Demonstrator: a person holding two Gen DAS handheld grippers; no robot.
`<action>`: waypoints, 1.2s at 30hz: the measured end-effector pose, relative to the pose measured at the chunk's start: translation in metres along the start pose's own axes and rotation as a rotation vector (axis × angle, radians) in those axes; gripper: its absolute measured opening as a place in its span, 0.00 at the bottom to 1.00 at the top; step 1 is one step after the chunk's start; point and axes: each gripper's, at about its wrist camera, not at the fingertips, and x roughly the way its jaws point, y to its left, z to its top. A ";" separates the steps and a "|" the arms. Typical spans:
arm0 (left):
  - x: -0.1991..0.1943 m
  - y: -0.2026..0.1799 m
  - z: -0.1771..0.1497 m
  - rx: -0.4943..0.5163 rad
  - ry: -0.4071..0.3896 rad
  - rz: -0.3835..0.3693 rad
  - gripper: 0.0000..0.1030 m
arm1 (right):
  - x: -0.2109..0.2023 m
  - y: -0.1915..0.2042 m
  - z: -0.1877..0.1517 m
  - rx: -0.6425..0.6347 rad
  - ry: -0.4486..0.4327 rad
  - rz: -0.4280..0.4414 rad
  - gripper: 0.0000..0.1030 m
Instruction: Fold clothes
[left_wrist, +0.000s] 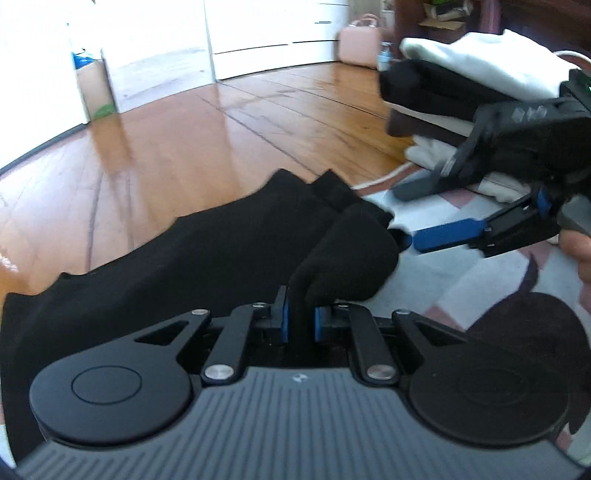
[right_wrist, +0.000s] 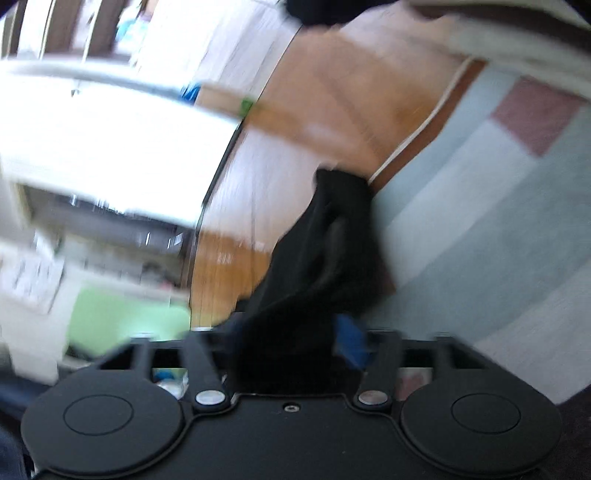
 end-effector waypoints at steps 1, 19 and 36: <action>-0.004 0.005 -0.001 -0.002 -0.007 -0.011 0.11 | 0.000 -0.002 0.002 0.008 -0.006 -0.012 0.70; -0.006 0.031 -0.013 -0.128 0.018 -0.150 0.17 | 0.075 0.017 0.024 0.091 0.064 -0.038 0.84; -0.047 0.047 -0.009 -0.133 -0.058 -0.087 0.13 | 0.111 0.186 0.000 -0.627 0.113 -0.103 0.17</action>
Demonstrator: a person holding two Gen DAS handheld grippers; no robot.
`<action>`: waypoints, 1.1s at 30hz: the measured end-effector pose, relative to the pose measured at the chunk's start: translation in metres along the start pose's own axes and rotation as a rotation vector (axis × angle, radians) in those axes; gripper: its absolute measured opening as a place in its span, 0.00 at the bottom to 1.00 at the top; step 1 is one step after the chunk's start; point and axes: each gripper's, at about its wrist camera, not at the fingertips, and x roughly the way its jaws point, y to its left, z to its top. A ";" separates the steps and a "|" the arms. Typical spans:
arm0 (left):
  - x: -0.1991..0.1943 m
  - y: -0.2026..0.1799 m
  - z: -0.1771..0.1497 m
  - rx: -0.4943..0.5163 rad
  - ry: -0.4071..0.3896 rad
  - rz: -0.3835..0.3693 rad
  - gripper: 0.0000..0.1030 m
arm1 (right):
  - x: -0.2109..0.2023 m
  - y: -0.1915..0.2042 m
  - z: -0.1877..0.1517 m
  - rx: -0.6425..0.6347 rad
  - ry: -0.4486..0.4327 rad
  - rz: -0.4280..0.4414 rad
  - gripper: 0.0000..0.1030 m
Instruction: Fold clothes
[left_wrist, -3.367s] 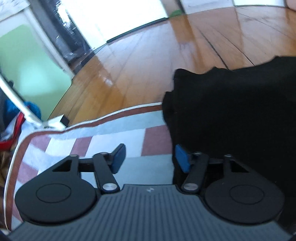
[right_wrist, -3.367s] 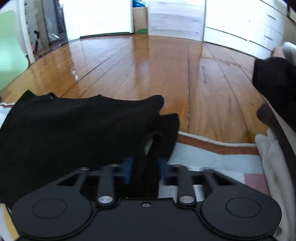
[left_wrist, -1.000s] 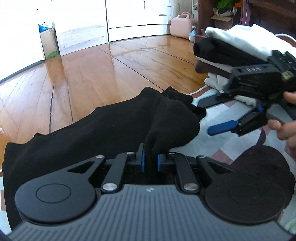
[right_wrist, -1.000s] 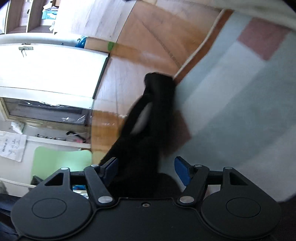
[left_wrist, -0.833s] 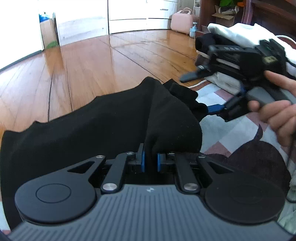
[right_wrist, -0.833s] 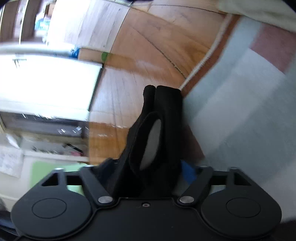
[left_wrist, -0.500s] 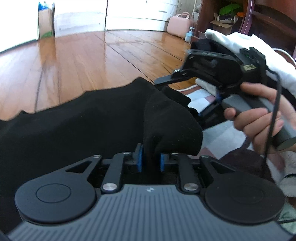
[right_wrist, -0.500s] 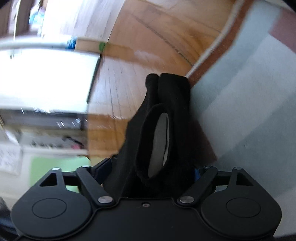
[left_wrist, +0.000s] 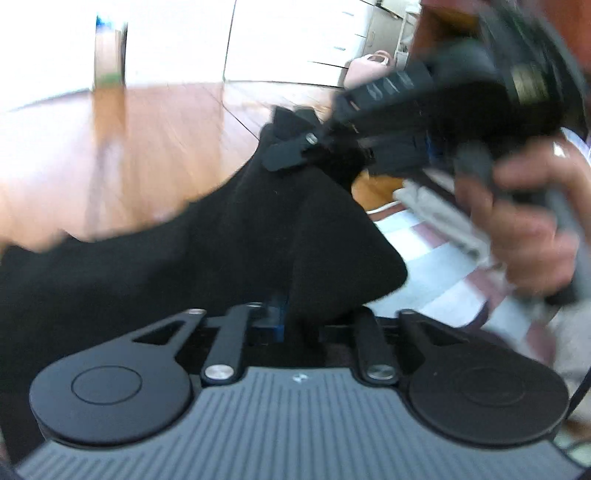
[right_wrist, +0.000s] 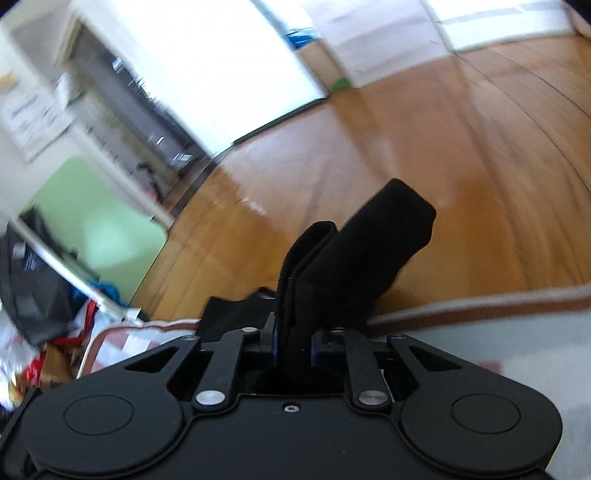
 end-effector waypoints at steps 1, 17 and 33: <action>-0.012 0.005 -0.001 0.015 -0.009 0.021 0.13 | 0.005 0.018 0.006 -0.046 0.006 0.013 0.17; -0.090 0.164 -0.115 -0.588 0.097 0.169 0.20 | 0.151 0.154 -0.046 -0.266 0.255 0.059 0.35; -0.092 0.162 -0.104 -0.636 -0.039 0.169 0.67 | 0.054 0.099 -0.129 -0.567 0.301 0.000 0.48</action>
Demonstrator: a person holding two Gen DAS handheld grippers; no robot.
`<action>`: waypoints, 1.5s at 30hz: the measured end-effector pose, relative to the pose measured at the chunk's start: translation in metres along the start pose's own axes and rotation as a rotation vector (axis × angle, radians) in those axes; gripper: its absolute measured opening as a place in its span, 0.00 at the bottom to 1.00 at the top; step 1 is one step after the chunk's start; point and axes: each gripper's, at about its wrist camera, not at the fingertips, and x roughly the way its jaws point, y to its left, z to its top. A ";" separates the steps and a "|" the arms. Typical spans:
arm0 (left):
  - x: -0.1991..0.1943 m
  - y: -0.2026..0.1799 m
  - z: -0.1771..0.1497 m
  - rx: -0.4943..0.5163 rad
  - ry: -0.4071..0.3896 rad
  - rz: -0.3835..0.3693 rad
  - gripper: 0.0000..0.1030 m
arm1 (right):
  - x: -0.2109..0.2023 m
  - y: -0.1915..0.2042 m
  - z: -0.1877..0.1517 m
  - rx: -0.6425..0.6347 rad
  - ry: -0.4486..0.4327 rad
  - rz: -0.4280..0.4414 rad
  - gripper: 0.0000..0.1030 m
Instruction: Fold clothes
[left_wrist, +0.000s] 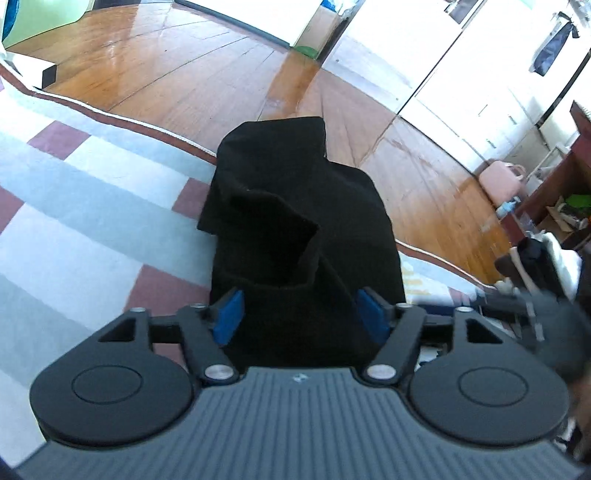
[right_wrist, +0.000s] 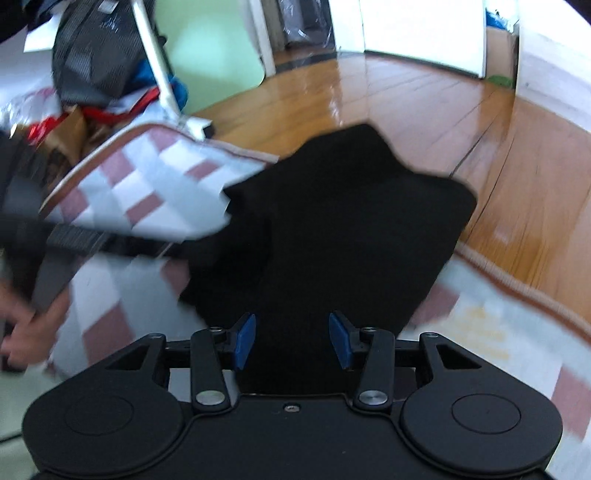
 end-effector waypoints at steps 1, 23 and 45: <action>0.006 -0.001 0.002 0.002 0.011 0.016 0.67 | 0.000 0.004 -0.006 -0.004 0.007 -0.003 0.48; -0.009 -0.016 0.043 -0.037 -0.065 -0.025 0.06 | 0.026 0.059 -0.031 -0.286 -0.084 -0.360 0.05; 0.000 0.014 -0.008 -0.095 0.009 0.077 0.30 | -0.015 0.025 -0.067 -0.024 -0.040 -0.286 0.42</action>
